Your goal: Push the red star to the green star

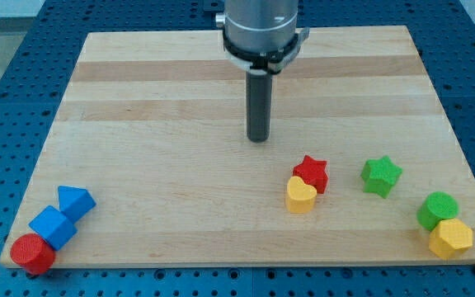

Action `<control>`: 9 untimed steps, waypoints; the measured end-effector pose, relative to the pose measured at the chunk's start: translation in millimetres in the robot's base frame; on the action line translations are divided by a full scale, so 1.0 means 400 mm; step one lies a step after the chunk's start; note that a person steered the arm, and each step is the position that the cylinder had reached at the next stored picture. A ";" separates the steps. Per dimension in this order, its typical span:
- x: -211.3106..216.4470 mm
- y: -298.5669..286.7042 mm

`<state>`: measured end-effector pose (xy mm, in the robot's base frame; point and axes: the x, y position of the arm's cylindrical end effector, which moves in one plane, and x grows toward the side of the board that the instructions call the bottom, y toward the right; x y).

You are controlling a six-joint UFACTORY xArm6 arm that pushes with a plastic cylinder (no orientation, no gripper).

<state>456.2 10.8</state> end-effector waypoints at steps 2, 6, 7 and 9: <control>0.108 0.023; -0.017 0.246; -0.002 0.138; 0.161 0.105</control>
<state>520.6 52.6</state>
